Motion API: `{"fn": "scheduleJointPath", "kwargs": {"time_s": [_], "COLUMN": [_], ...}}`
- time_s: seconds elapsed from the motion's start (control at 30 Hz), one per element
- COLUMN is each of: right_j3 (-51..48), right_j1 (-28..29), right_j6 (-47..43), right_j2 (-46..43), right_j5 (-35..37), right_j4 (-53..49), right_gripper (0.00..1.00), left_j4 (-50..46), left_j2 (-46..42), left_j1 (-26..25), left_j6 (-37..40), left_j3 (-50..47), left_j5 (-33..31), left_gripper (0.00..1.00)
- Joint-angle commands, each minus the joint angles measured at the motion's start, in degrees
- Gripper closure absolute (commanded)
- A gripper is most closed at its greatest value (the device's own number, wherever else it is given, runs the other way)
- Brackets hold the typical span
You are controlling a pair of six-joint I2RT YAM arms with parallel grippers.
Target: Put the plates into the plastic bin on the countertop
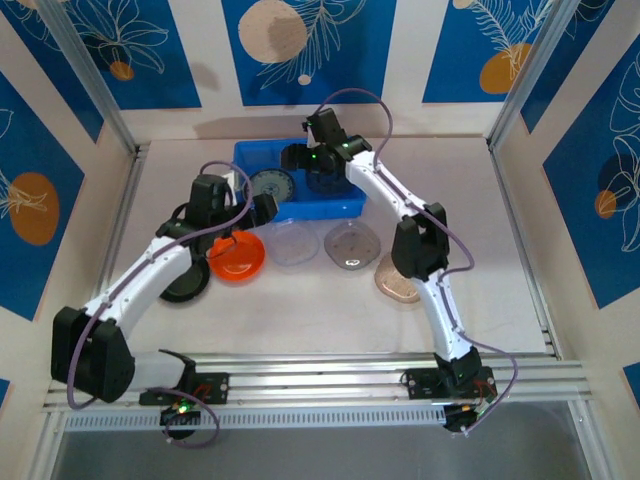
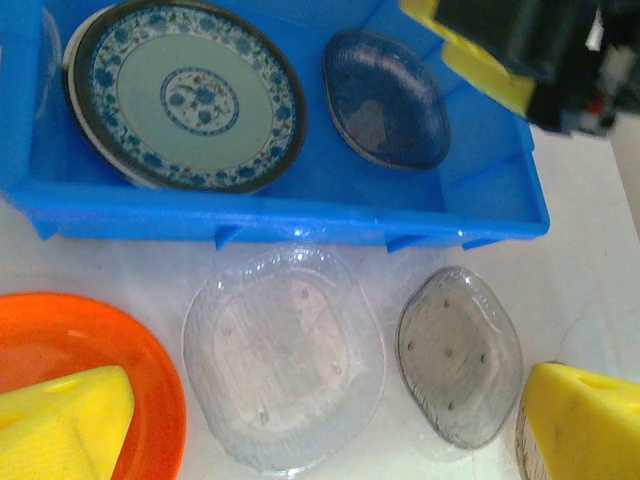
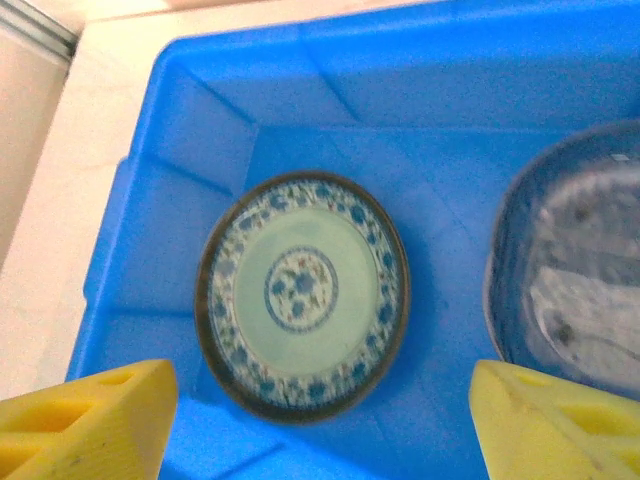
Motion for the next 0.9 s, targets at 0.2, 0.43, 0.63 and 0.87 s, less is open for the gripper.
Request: {"fn": "scheduleJointPath", "kwargs": {"time_s": [0.2, 0.43, 0.63, 0.87], "right_j3": [-34.18, -55.44, -67.43, -76.67], "right_j1": [2.24, -0.11, -4.46, -11.29], "right_j6": [-0.52, 1.89, 6.65, 10.71], "right_j2": [-28.70, -48.16, -62.33, -71.32], "right_j5": [5.36, 6.42, 5.02, 0.92], "right_j4": [13.50, 13.51, 12.37, 11.01], "right_gripper": [0.25, 0.25, 0.26, 0.26], "left_j4": [0.59, 2.69, 3.83, 5.22], "left_j2": [-1.45, -2.32, 2.18, 12.30], "left_j1": [-3.35, -9.88, -19.69, -28.69], "left_j6": [-0.07, -0.98, -4.12, -4.30], "left_j3": [-1.85, -2.63, -1.12, 4.34], "left_j5": [0.56, 1.56, -1.59, 0.05], "left_gripper": [0.00, 0.02, 0.06, 0.07]}}
